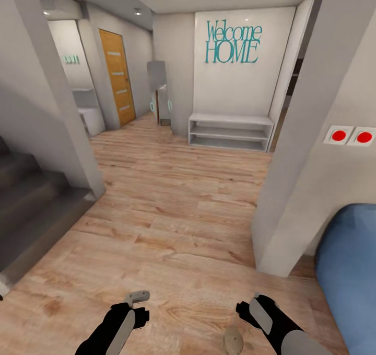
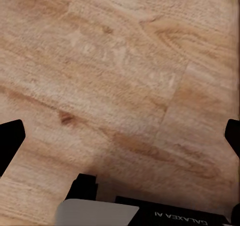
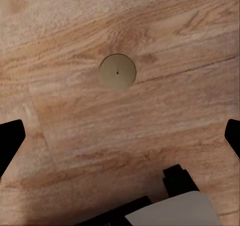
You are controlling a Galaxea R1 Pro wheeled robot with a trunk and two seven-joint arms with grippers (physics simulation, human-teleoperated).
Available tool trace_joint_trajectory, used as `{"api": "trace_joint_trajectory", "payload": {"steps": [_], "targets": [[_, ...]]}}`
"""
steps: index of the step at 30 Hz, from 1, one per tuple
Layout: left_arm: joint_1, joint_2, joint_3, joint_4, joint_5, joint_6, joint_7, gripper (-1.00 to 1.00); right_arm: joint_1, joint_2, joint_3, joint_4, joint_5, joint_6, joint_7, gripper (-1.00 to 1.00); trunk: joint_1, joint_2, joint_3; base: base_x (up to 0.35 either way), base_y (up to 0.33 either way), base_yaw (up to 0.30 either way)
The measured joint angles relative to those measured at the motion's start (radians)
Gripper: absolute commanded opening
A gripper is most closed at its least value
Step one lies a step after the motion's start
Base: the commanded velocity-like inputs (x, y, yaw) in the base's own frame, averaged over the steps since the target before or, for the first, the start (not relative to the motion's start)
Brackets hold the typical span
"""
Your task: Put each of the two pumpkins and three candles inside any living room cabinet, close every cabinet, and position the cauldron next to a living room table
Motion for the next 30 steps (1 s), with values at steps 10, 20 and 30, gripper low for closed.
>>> {"api": "trace_joint_trajectory", "payload": {"steps": [10,20,30], "targets": [[0.000,-0.001,0.000,-0.012,0.001,0.005,0.000,1.00,0.000,0.005,0.000,0.003,0.001,-0.003,0.000,1.00,0.000,0.000,0.000,0.300,-0.087,0.000],[0.000,0.005,0.012,-0.123,0.008,0.161,-0.003,1.00,0.000,0.012,0.003,0.004,0.002,-0.003,0.001,1.00,0.011,-0.021,-0.009,0.069,-0.004,0.000],[0.000,0.004,0.029,-0.143,0.009,0.195,-0.014,1.00,0.000,0.007,0.004,0.006,0.000,-0.002,0.004,1.00,0.050,-0.091,-0.041,0.001,0.000,0.000]]}}
